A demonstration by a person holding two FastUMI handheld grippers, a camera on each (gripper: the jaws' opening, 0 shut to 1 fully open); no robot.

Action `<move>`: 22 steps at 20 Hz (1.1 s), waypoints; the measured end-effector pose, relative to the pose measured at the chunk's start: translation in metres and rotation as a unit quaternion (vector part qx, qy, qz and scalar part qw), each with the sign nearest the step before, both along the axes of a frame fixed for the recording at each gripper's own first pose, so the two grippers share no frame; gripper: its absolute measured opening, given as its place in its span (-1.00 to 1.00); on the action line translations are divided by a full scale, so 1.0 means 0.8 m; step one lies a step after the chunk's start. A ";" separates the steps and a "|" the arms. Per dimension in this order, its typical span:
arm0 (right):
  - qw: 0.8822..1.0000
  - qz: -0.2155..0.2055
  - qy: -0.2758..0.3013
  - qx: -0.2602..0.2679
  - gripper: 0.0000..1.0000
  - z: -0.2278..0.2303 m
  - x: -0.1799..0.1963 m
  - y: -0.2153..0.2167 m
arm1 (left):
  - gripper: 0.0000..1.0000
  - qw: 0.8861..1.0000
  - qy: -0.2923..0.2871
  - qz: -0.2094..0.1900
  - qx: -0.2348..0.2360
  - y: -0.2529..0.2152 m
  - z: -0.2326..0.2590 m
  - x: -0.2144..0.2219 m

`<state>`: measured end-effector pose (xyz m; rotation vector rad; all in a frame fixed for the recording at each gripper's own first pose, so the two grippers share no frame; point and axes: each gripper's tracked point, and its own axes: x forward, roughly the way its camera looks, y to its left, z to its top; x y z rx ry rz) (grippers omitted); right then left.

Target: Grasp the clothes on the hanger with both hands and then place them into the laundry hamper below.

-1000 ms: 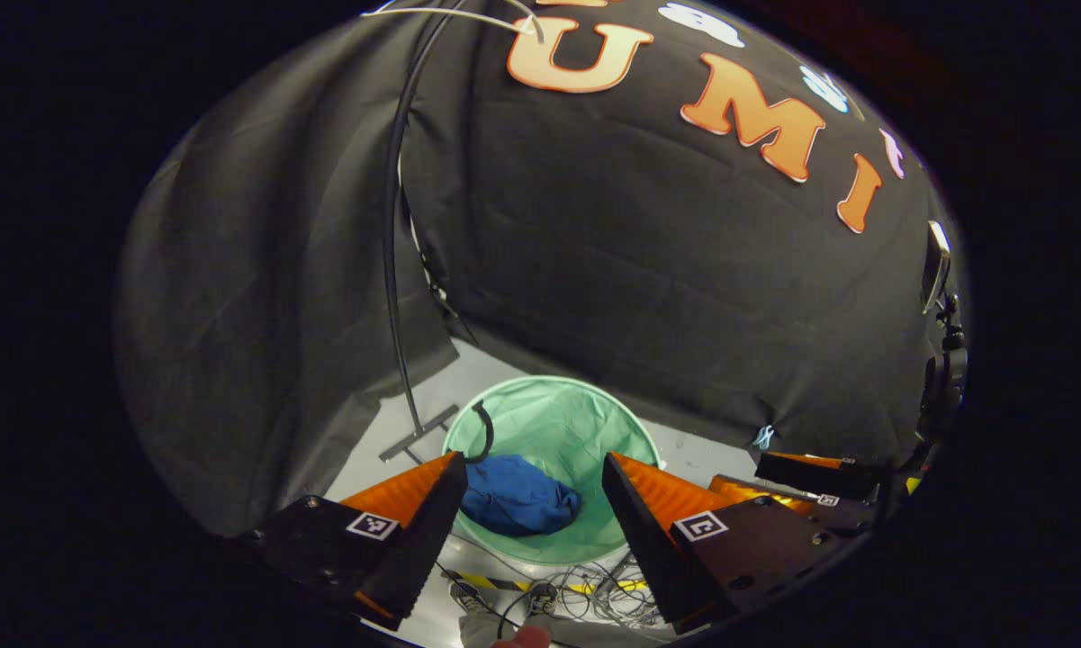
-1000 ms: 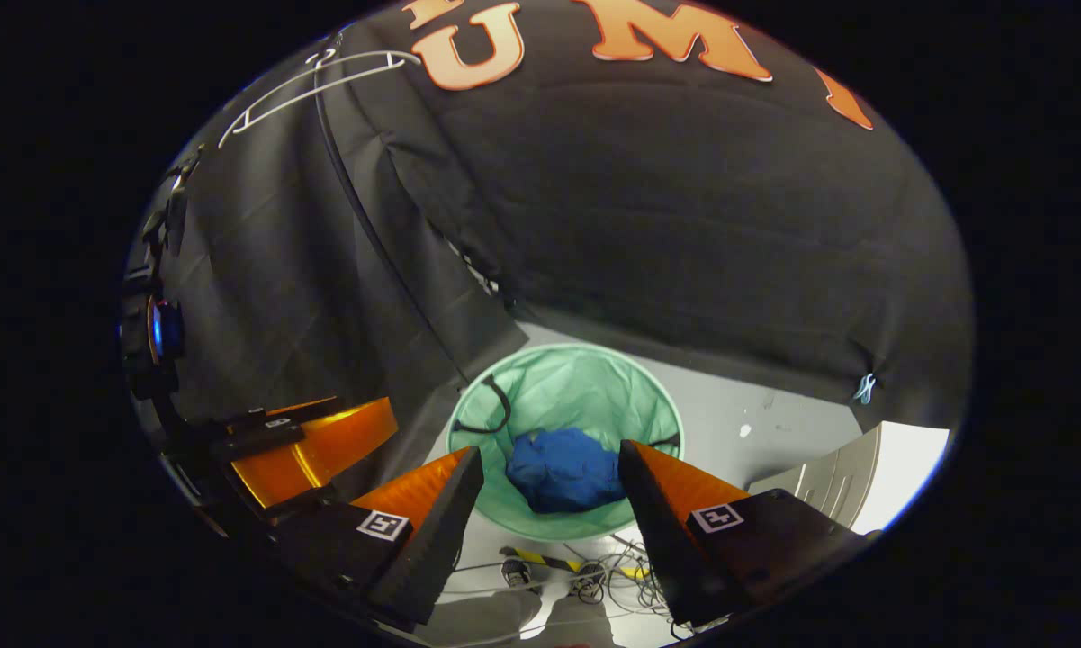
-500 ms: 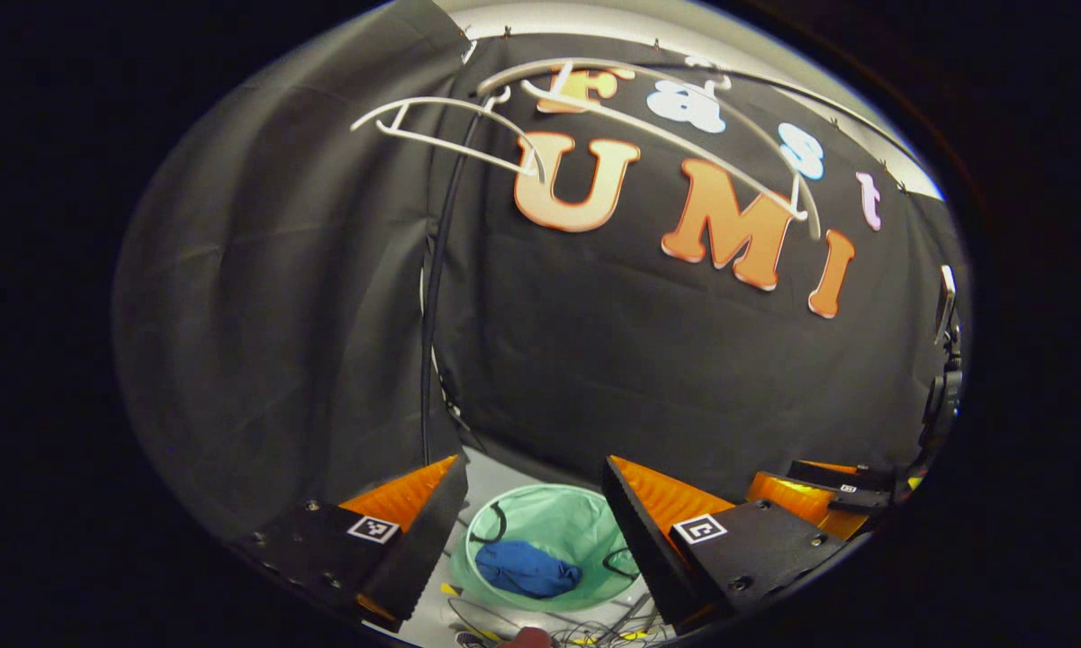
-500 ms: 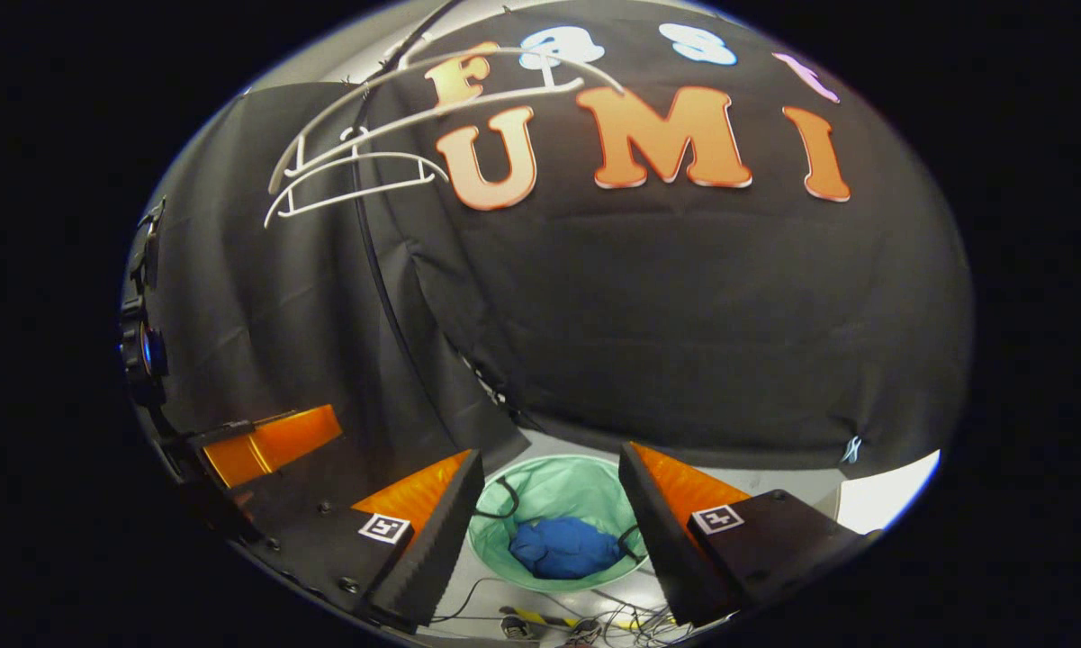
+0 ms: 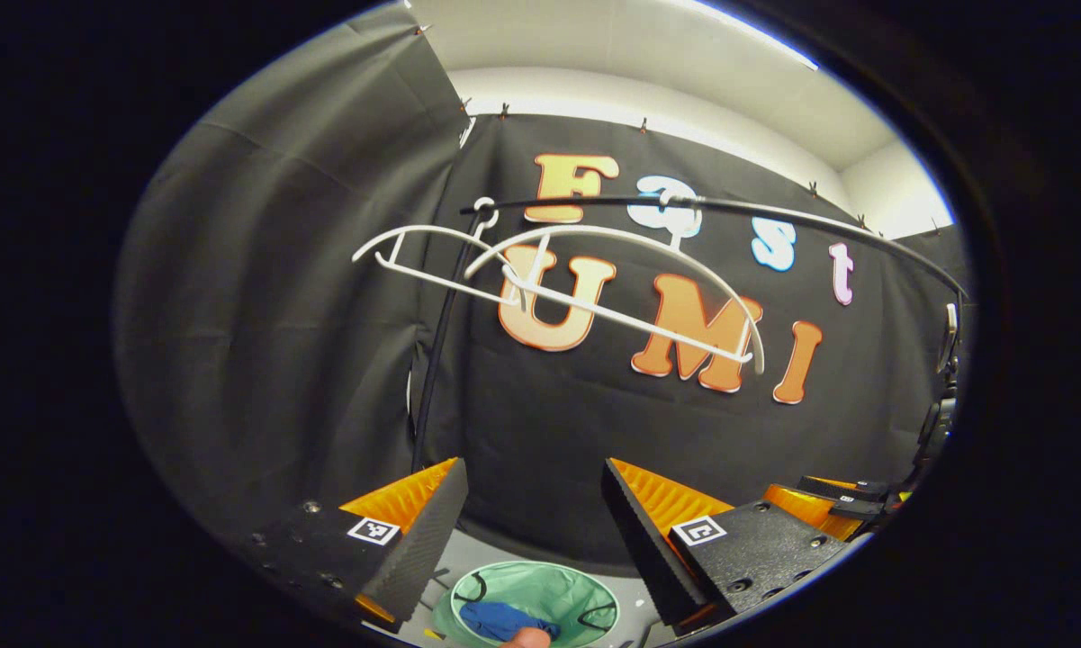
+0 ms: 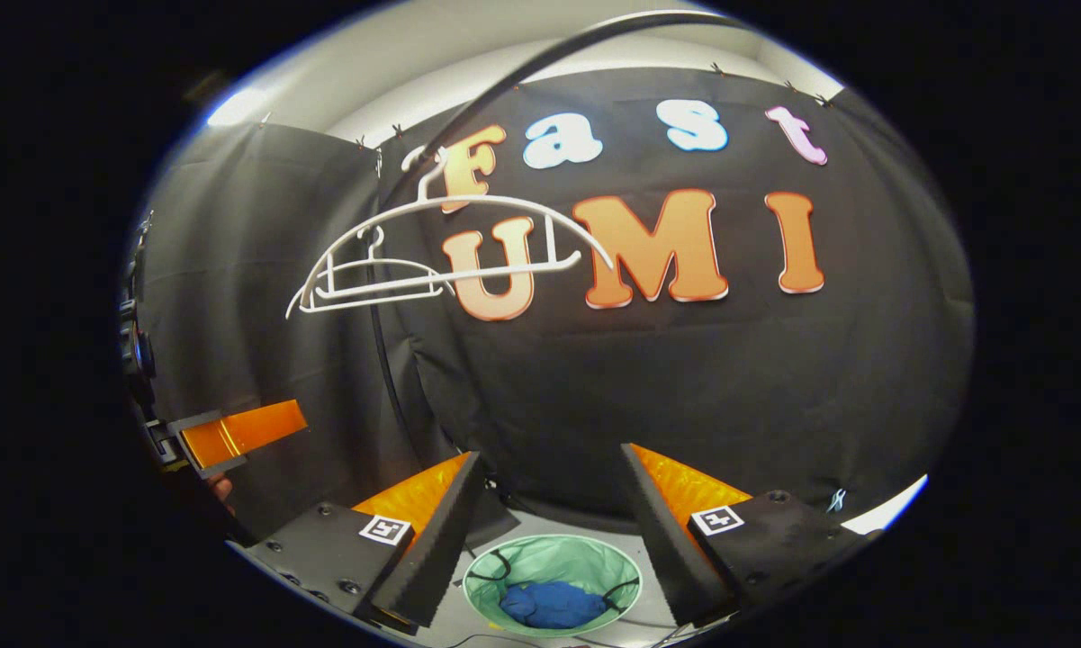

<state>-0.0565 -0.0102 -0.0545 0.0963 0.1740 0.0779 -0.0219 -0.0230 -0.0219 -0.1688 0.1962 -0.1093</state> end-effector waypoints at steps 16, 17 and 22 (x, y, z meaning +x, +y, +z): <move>0.992 -0.036 -0.116 -0.025 0.95 0.122 -0.039 -0.034 | 0.83 0.996 -0.080 0.038 -0.001 0.005 0.091 -0.013; 0.992 -0.037 -0.117 -0.024 0.95 0.125 -0.039 -0.034 | 0.83 0.996 -0.082 0.039 0.001 0.006 0.093 -0.013; 0.992 -0.035 -0.118 -0.019 0.95 0.129 -0.036 -0.032 | 0.83 0.995 -0.087 0.040 0.010 0.009 0.099 -0.016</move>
